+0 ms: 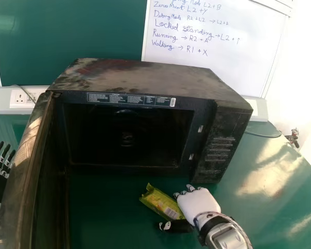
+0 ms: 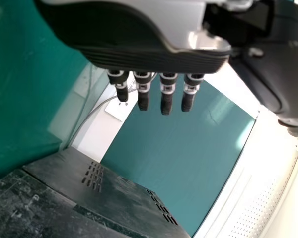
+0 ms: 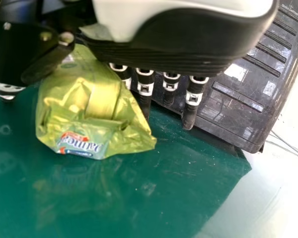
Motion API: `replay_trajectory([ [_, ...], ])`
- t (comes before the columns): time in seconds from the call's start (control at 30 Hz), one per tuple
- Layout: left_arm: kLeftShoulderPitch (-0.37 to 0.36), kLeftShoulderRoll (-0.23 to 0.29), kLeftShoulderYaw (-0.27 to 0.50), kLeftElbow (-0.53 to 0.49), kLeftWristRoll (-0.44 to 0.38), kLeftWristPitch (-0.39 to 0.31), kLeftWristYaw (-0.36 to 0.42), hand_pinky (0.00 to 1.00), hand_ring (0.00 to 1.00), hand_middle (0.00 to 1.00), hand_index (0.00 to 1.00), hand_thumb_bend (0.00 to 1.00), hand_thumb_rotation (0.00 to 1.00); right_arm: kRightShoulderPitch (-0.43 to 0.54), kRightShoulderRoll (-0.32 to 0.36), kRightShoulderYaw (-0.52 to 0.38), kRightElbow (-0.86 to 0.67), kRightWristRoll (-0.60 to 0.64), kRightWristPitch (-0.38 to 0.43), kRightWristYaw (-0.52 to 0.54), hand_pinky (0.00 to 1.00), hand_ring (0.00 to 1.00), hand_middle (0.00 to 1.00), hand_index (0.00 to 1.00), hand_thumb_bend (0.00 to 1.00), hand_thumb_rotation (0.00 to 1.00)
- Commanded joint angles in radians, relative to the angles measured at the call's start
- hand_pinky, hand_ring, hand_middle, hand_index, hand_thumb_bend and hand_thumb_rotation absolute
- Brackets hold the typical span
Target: Put biscuit inside oven
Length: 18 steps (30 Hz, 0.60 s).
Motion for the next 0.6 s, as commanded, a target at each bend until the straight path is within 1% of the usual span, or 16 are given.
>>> replay_trajectory([
  [0.0,0.021,-0.026,-0.003,0.013,-0.015,0.014,0.004,0.7,0.76,0.82,0.92,0.07,0.0,0.009,0.002,0.019,0.027,0.009,-0.022,0.018,0.83,0.91,0.89,0.91,1.0,0.33],
  [0.1,0.019,-0.024,-0.002,0.021,-0.016,0.01,-0.002,0.7,0.76,0.83,0.92,0.07,0.0,0.009,0.0,0.017,0.025,0.018,-0.029,0.012,0.82,0.9,0.88,0.88,1.0,0.33],
  [0.2,0.019,-0.026,-0.003,0.02,-0.014,0.009,0.002,0.66,0.75,0.83,0.92,0.07,0.0,0.016,0.002,0.01,0.024,0.036,-0.031,-0.013,0.81,0.87,0.86,0.83,0.99,0.3],
  [0.23,0.019,-0.027,-0.003,0.018,-0.012,0.008,0.005,0.65,0.75,0.83,0.92,0.07,0.0,0.02,0.002,0.008,0.026,0.038,-0.032,-0.031,0.81,0.86,0.84,0.81,0.97,0.28],
  [0.3,0.021,-0.03,-0.004,0.013,-0.012,0.01,0.01,0.65,0.75,0.82,0.92,0.07,0.0,0.026,-0.008,0.007,0.034,0.042,-0.048,-0.077,0.78,0.81,0.79,0.76,0.87,0.18],
  [0.37,0.02,-0.03,-0.004,0.012,-0.016,0.014,0.011,0.65,0.75,0.82,0.91,0.07,0.0,0.029,-0.015,0.004,0.043,0.052,-0.06,-0.105,0.75,0.75,0.74,0.72,0.81,0.1],
  [0.4,0.019,-0.029,-0.004,0.014,-0.015,0.014,0.011,0.65,0.75,0.82,0.91,0.08,0.0,0.029,-0.017,0.003,0.047,0.058,-0.064,-0.112,0.74,0.73,0.72,0.71,0.79,0.08],
  [0.53,0.021,-0.033,-0.005,0.007,-0.015,0.016,0.018,0.68,0.75,0.81,0.91,0.08,0.0,0.025,-0.018,-0.001,0.051,0.069,-0.066,-0.119,0.69,0.67,0.66,0.65,0.8,0.07],
  [0.57,0.02,-0.033,-0.005,0.007,-0.014,0.014,0.017,0.66,0.74,0.81,0.91,0.08,0.0,0.025,-0.016,-0.003,0.051,0.072,-0.063,-0.117,0.67,0.65,0.65,0.64,0.8,0.06],
])
